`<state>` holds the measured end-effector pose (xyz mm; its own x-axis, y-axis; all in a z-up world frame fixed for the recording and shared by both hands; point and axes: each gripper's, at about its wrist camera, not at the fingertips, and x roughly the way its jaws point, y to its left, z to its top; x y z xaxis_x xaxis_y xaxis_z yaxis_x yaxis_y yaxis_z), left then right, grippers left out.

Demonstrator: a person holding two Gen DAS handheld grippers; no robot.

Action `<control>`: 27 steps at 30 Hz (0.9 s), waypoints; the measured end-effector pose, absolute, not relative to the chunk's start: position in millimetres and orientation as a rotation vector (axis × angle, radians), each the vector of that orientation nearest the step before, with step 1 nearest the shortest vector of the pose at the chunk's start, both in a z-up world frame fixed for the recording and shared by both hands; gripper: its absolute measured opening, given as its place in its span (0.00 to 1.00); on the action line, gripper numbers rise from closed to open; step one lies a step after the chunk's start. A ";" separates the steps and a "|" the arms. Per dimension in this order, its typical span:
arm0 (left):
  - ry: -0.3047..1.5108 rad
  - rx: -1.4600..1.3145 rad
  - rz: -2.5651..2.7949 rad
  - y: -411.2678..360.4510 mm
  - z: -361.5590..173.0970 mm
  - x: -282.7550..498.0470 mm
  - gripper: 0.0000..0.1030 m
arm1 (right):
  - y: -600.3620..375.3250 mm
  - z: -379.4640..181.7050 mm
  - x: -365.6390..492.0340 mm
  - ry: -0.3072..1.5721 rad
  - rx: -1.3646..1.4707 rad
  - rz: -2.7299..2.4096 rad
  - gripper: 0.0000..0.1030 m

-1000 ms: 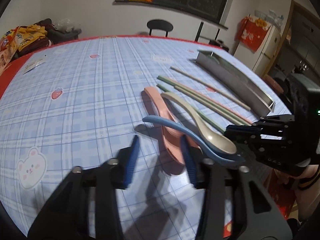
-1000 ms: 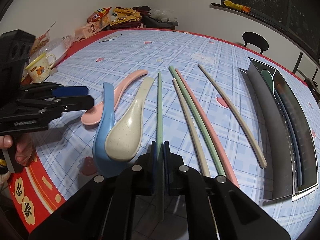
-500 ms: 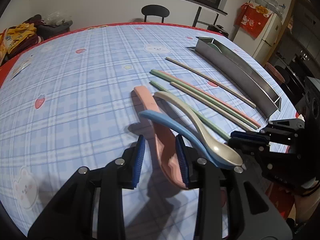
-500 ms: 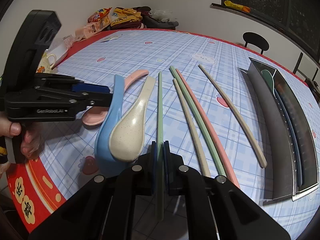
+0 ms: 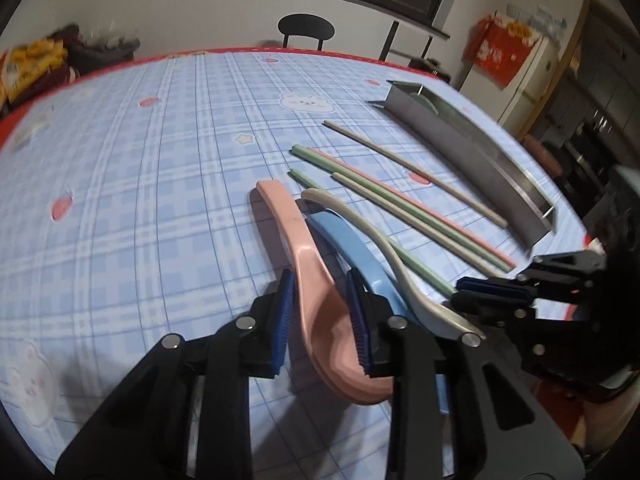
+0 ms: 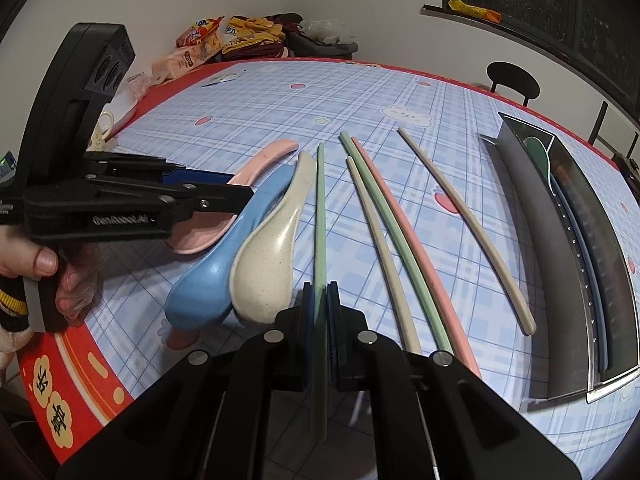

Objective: Organize utensils
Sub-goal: 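Grasp a green chopstick with the right gripper while the left gripper grasps the pink spoon handle, then lift the green chopstick with the right gripper while the left gripper holds the pink spoon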

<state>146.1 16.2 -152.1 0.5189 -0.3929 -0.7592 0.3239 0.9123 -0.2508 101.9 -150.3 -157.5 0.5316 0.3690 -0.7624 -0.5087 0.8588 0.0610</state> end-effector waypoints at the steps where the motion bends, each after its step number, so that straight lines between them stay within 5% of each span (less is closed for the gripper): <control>1: 0.932 -0.102 -0.437 19.8 -153.3 146.5 0.28 | -150.1 -157.4 101.7 0.863 -0.179 0.525 0.07; 3: 0.933 -0.137 -0.449 24.1 -154.2 147.4 0.25 | -148.8 -157.4 100.7 0.860 -0.192 0.519 0.07; 5: 0.927 -0.138 -0.459 23.8 -154.0 145.6 0.10 | -147.9 -157.7 99.9 0.857 -0.198 0.516 0.07; 27: 0.896 0.042 -0.457 -4.9 -152.4 135.9 0.14 | -146.7 -157.5 99.3 0.854 -0.212 0.506 0.07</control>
<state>135.9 -4.9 -152.4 0.5356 -0.3663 -0.7609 0.4008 0.9033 -0.1527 99.3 -146.7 -157.5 0.5486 0.3403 -0.7637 -0.5061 0.8622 0.0206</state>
